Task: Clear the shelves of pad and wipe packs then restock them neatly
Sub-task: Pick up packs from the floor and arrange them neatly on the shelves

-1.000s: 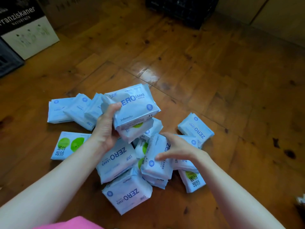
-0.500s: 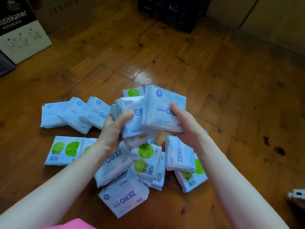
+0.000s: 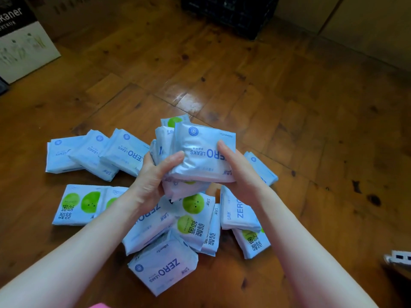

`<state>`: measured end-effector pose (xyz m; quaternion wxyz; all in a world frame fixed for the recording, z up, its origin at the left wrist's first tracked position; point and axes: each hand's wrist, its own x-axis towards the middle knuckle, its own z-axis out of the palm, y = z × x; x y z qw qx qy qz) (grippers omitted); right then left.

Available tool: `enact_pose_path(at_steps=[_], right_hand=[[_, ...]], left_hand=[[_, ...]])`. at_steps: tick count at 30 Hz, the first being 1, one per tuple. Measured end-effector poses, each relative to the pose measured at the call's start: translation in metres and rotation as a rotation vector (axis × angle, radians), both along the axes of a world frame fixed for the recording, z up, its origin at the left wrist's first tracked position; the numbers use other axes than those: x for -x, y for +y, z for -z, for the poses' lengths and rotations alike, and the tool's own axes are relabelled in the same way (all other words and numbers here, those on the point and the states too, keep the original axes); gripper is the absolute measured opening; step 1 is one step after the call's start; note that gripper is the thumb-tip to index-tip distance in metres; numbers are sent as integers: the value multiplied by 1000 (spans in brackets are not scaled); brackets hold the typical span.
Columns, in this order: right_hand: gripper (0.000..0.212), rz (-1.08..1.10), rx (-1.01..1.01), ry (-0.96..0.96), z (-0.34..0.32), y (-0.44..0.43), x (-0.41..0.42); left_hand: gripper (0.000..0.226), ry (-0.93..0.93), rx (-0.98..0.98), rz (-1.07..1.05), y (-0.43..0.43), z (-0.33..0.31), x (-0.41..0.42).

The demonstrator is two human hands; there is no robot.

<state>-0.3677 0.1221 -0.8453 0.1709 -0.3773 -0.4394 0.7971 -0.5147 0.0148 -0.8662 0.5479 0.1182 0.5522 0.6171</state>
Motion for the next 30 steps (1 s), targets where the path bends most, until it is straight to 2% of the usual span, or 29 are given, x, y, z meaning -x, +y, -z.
enact_pose_path(at_steps=[5, 9, 13, 15, 17, 21, 24, 26, 28, 30], right_hand=[[56, -22, 0, -21, 0, 6, -8], [48, -60, -5, -16, -1, 11, -12], [61, -95, 3, -36, -3, 15, -12], [54, -97, -8, -49, -2, 16, -11], [38, -82, -22, -67, 0, 16, -9], [25, -64, -37, -78, 2, 16, -7], [30, -70, -43, -69, 1, 14, -9], [45, -63, 2, -46, -2, 16, -10], [62, 21, 73, -18, 3, 24, -12], [59, 181, 36, -126, 18, 37, -19]], left_hand=[[104, -73, -9, -8, 3, 5, -2], [96, -117, -19, -6, 3, 6, -2], [95, -153, -15, -38, 2, 7, -1], [78, -153, -12, -58, 2, 8, -1], [63, -138, -5, -63, 1, 8, 0], [56, -81, -4, -72, 2, 7, 0], [60, -67, 8, -93, 3, 8, -1], [61, -69, 17, -101, 3, 8, -1], [61, -70, 23, -117, 5, 7, -1], [59, -69, 35, -147, 5, 6, 0]])
